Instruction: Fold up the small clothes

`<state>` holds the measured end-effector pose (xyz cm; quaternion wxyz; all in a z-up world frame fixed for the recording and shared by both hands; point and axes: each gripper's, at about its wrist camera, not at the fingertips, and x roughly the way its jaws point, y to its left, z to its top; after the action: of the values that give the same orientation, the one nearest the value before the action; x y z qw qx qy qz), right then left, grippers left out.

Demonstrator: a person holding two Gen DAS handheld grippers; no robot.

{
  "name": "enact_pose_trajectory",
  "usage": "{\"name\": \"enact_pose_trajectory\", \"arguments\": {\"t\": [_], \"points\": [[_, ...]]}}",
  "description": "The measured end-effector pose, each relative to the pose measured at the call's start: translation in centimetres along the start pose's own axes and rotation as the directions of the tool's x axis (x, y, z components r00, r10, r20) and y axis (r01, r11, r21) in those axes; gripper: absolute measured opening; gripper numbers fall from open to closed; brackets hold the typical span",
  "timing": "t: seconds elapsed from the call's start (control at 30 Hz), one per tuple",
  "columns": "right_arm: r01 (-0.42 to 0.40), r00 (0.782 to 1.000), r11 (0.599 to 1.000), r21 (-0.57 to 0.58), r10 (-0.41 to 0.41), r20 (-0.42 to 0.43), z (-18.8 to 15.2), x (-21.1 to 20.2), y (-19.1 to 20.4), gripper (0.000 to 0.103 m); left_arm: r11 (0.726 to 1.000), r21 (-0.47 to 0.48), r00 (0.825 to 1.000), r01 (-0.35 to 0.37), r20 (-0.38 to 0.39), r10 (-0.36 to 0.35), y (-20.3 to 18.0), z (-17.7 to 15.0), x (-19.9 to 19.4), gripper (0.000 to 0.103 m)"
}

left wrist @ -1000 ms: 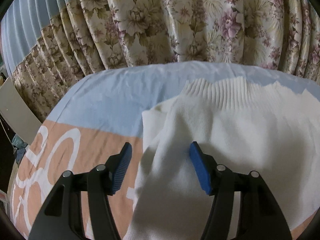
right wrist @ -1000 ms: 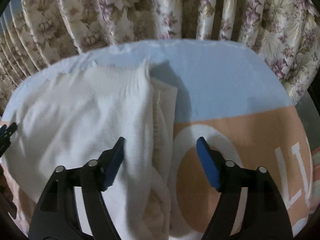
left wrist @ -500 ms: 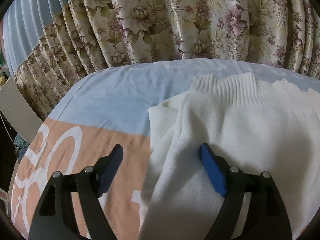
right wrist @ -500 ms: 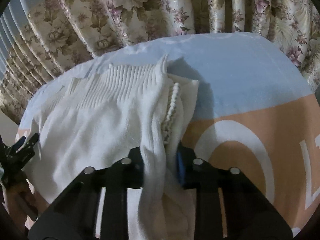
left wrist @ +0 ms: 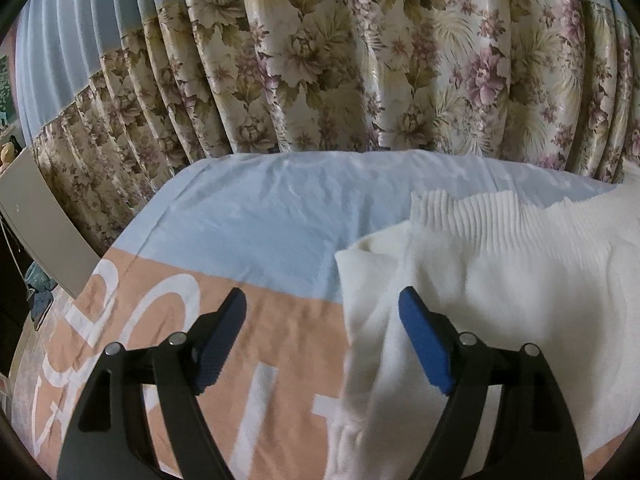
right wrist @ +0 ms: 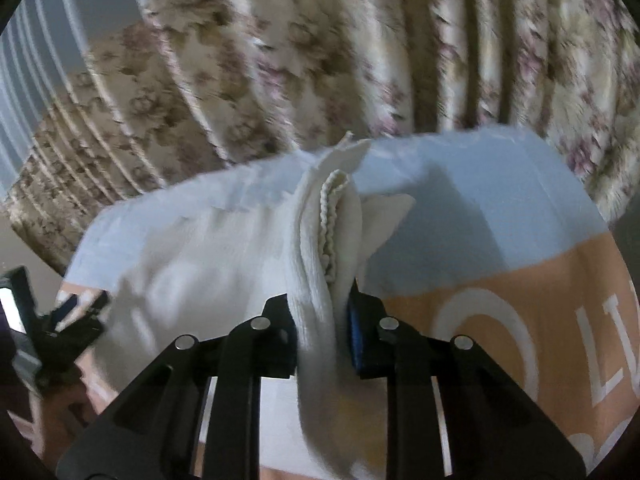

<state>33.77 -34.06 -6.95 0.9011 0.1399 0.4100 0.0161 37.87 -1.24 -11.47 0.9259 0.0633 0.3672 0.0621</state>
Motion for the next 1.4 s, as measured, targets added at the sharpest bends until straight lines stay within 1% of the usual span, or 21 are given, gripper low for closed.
{"name": "enact_pose_trajectory", "arguments": {"t": [0.13,0.3,0.43,0.47,0.57,0.67,0.77,0.83,0.9,0.93,0.97,1.0,1.03,1.07,1.1,1.13,1.2,1.23,1.3,1.4], "points": [[-0.072,0.997,0.997,-0.014,0.072,0.010,0.9,-0.3,4.1,0.019,1.000,-0.010,1.000,-0.002,0.009,0.002,1.3,0.5,-0.3,0.080],[-0.110,0.994,0.994,-0.018,0.110,0.013,0.8,0.7,8.6,0.019,1.000,-0.026,1.000,-0.006,0.012,0.006,3.5,1.0,-0.4,0.080],[-0.131,0.991,0.991,-0.028,0.131,0.017,0.7,1.9,12.7,0.019,0.999,-0.042,1.000,-0.014,0.016,0.015,5.6,1.2,-0.1,0.080],[-0.137,0.990,0.990,-0.037,0.137,0.012,0.6,2.5,14.3,0.019,0.999,-0.046,1.000,-0.017,0.015,0.018,6.2,1.2,0.0,0.080],[-0.156,0.988,0.987,-0.045,0.156,-0.012,-0.1,3.8,17.2,0.019,0.998,-0.054,0.999,-0.032,0.009,0.033,7.8,1.1,0.4,0.080],[-0.169,0.985,0.983,-0.070,0.165,-0.052,-1.5,5.9,20.5,0.019,0.996,-0.071,0.999,-0.053,-0.006,0.053,9.6,0.8,1.1,0.080],[-0.177,0.980,0.981,-0.081,0.168,-0.105,-3.4,8.2,22.9,0.019,0.995,-0.079,0.998,-0.062,-0.022,0.061,10.7,0.3,1.6,0.080],[-0.178,0.978,0.980,-0.090,0.166,-0.126,-4.4,9.1,23.8,0.019,0.995,-0.074,0.998,-0.063,-0.029,0.061,11.1,-0.1,1.7,0.080],[-0.167,0.978,0.980,-0.104,0.151,-0.147,-5.4,9.7,24.5,0.021,0.996,-0.076,0.998,-0.057,-0.034,0.054,11.3,-0.2,1.8,0.080],[-0.163,0.977,0.980,-0.111,0.145,-0.158,-5.7,9.9,24.6,0.025,0.995,-0.079,0.998,-0.055,-0.035,0.052,11.3,-0.3,1.8,0.080],[-0.177,0.972,0.978,-0.110,0.155,-0.179,-6.0,10.1,24.7,0.033,0.995,-0.081,0.998,-0.049,-0.038,0.046,11.3,-0.3,1.8,0.080],[-0.199,0.966,0.974,-0.104,0.178,-0.187,-6.1,9.9,24.7,0.047,0.996,-0.083,0.998,-0.043,-0.038,0.040,11.2,-0.3,1.7,0.080],[-0.232,0.959,0.968,-0.093,0.212,-0.188,-6.2,9.6,24.6,0.053,0.996,-0.082,0.999,-0.041,-0.037,0.038,11.1,-0.2,1.6,0.080],[-0.271,0.951,0.959,-0.080,0.253,-0.179,-6.0,8.7,24.3,0.055,0.996,-0.078,0.999,-0.031,-0.034,0.028,10.7,0.0,1.4,0.080],[-0.287,0.949,0.954,-0.080,0.273,-0.157,-5.7,7.6,23.8,0.055,0.997,-0.071,0.999,-0.019,-0.030,0.017,10.4,0.1,1.2,0.080],[-0.299,0.950,0.951,-0.079,0.288,-0.124,-5.3,6.3,23.1,0.056,0.998,-0.070,1.000,-0.010,-0.023,0.008,10.1,0.2,0.8,0.080],[-0.301,0.953,0.951,-0.066,0.297,-0.061,-4.3,4.2,21.6,0.062,0.998,-0.068,1.000,0.008,-0.015,-0.009,9.3,0.7,0.2,0.080],[-0.289,0.957,0.955,-0.067,0.287,-0.038,-4.0,3.4,20.9,0.064,0.997,-0.068,1.000,0.021,-0.010,-0.021,8.9,0.9,-0.2,0.080],[-0.232,0.972,0.969,-0.088,0.233,0.009,-3.1,1.8,19.2,0.064,0.996,-0.066,0.998,0.055,-0.001,-0.056,7.6,1.4,-1.3,0.080],[-0.162,0.985,0.982,-0.100,0.167,0.048,-2.5,0.7,16.9,0.064,0.992,-0.065,0.994,0.111,0.018,-0.110,5.5,1.8,-3.1,0.080]]}}
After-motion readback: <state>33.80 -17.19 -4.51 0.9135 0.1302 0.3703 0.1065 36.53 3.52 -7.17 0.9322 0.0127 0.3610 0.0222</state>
